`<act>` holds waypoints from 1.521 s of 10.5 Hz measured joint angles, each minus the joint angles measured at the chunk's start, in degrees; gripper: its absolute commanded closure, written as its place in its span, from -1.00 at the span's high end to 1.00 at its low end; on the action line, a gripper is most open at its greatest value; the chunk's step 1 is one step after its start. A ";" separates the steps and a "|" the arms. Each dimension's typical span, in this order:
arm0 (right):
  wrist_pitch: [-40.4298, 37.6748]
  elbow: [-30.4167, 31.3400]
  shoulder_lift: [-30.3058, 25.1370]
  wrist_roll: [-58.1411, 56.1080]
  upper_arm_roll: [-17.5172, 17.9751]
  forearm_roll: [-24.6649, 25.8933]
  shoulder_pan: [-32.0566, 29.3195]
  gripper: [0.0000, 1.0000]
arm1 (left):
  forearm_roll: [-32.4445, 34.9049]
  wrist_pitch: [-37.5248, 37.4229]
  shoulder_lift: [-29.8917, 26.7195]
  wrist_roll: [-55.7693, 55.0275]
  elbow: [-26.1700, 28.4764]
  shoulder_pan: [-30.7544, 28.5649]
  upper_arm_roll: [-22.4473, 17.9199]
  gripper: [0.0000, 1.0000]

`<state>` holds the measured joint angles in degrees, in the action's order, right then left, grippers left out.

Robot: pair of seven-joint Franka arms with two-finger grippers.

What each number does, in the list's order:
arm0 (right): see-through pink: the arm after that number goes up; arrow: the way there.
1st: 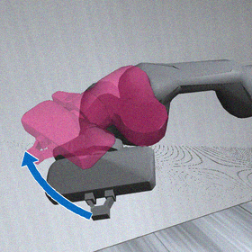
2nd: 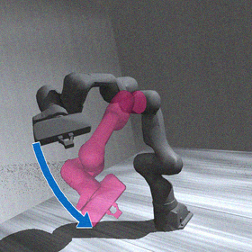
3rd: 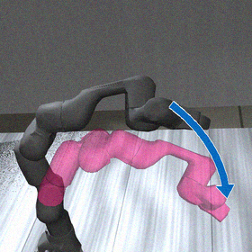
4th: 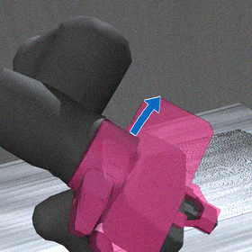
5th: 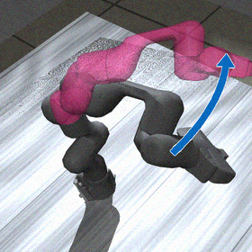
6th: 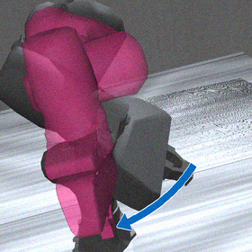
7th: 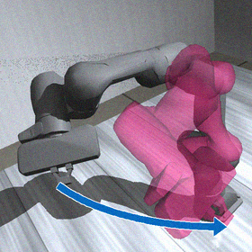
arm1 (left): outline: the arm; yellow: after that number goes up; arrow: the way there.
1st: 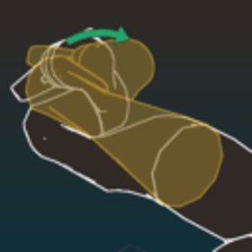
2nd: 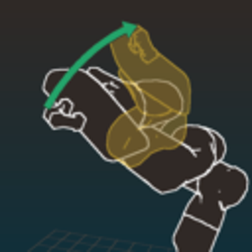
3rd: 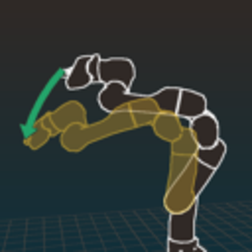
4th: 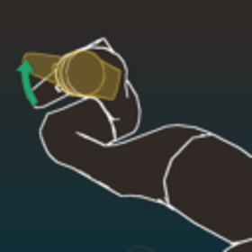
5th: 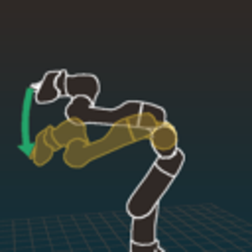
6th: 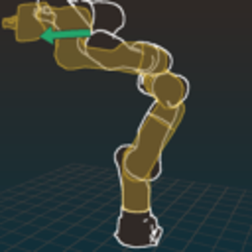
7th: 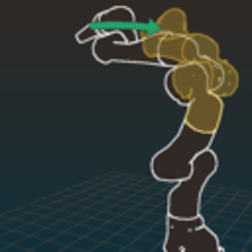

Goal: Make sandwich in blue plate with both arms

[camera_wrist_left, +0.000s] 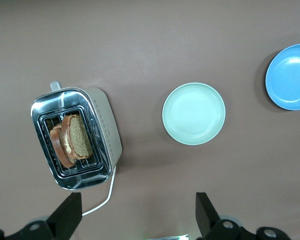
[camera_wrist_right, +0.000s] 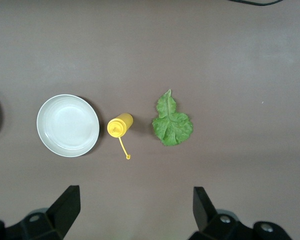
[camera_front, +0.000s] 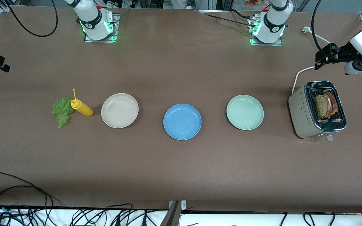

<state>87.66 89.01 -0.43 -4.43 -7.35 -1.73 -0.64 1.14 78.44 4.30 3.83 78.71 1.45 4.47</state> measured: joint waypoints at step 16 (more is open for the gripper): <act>-0.02 0.00 0.01 -0.02 -0.05 0.00 0.00 1.00 | 2.87 4.67 -0.92 0.00 2.67 -2.32 -0.62 1.00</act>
<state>87.63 89.01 -0.42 -4.46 -7.40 -1.73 -0.64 4.01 83.10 3.38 3.83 81.38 -0.87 3.85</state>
